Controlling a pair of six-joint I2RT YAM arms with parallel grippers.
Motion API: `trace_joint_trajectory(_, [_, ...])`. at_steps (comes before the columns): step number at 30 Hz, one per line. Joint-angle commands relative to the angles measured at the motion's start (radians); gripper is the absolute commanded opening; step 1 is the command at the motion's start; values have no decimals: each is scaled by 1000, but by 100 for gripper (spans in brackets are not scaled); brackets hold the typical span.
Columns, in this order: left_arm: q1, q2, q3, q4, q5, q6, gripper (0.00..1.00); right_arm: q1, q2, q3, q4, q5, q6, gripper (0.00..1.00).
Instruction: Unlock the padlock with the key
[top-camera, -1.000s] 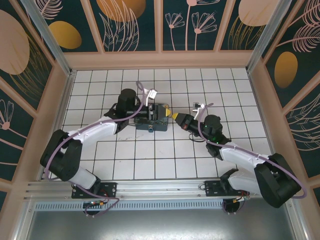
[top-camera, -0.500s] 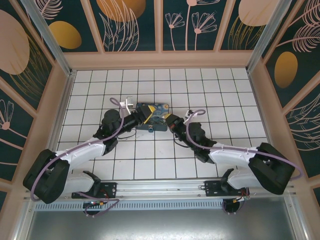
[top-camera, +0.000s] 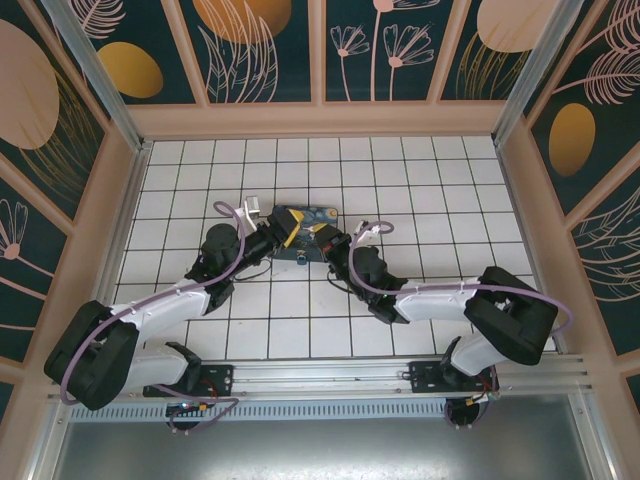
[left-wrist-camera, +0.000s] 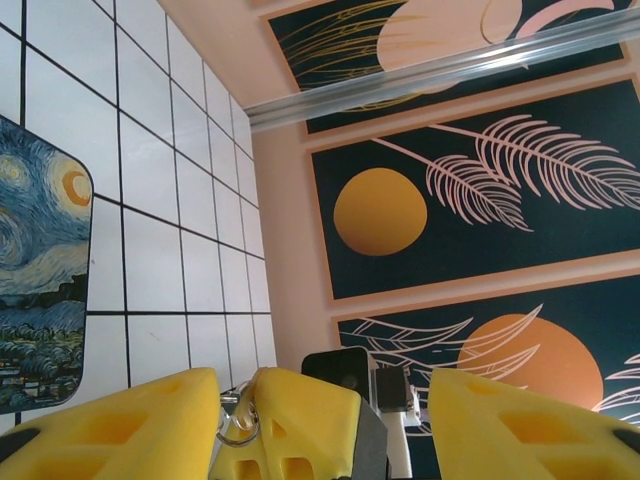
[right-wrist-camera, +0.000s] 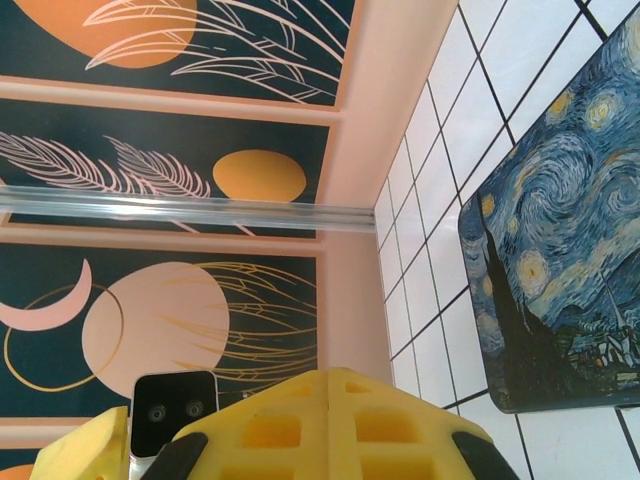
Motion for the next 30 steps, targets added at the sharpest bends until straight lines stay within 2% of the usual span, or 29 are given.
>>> trace_joint_trajectory(1, [-5, 9, -14, 37, -20, -7, 57, 11, 10, 20, 84, 39, 23, 0])
trace_joint_trajectory(11, [-6, 23, -17, 38, -33, 2, 56, 13, 4, 26, 80, 35, 23, 0])
trace_joint_trajectory(23, [-5, 29, -18, 52, -34, -9, 41, 14, 85, 63, 134, 5, 54, 0])
trace_joint_trajectory(30, [-6, 35, -16, 58, -36, -6, 36, 16, 105, 71, 145, -11, 66, 0])
